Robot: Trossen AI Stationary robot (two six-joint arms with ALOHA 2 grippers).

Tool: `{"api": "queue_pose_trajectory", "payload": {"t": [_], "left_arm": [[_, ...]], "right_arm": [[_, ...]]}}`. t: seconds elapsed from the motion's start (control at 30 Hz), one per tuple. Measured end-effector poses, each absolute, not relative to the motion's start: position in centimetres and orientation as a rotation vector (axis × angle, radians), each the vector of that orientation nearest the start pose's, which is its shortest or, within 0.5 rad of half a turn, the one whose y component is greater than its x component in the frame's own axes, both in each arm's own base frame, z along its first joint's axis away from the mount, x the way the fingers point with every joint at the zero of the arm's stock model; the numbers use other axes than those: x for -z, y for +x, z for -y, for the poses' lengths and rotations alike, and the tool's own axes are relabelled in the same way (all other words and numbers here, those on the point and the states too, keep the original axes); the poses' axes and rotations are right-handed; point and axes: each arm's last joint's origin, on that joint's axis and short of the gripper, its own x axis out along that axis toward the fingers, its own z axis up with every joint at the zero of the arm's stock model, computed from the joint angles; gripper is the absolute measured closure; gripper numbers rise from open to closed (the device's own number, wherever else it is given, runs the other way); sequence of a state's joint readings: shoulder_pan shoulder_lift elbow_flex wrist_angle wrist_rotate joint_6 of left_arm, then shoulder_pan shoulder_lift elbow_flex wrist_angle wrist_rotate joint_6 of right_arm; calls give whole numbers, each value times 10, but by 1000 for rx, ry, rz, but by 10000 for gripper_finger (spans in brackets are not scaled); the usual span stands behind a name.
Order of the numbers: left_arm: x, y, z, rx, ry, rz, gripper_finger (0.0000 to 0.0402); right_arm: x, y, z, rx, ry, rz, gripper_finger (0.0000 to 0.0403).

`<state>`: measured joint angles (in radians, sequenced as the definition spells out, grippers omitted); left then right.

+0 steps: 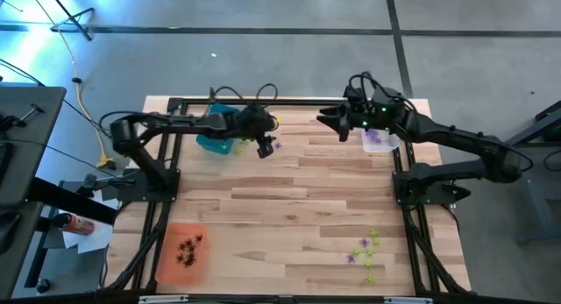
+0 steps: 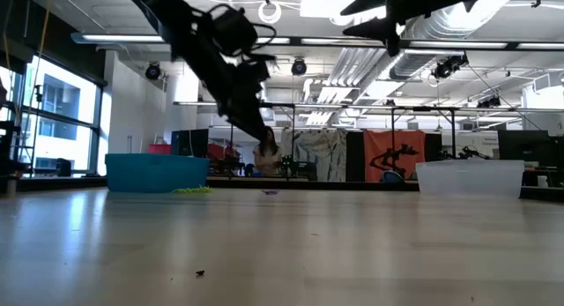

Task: Sort Halloween decoration
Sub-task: Put the purple spider toy into the transparent bin

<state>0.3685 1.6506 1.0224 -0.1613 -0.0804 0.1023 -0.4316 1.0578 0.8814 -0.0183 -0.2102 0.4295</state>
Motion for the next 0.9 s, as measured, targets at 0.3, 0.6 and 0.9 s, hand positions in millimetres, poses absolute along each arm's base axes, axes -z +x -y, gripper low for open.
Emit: {"api": "queue_pose_trajectory", "payload": {"t": [0.3, 0.6, 0.9], "left_arm": [[-149, 340, -130, -221, 48, -873, 222], [-116, 349, -132, -317, 25, -908, 222], [-102, 348, -132, -300, -45, -967, 250]], "right_arm": [[-320, 228, 96, 260, 509, -181, 222], [-320, 228, 96, 261, 521, -181, 222], [-320, 228, 96, 263, 520, -182, 222]]}}
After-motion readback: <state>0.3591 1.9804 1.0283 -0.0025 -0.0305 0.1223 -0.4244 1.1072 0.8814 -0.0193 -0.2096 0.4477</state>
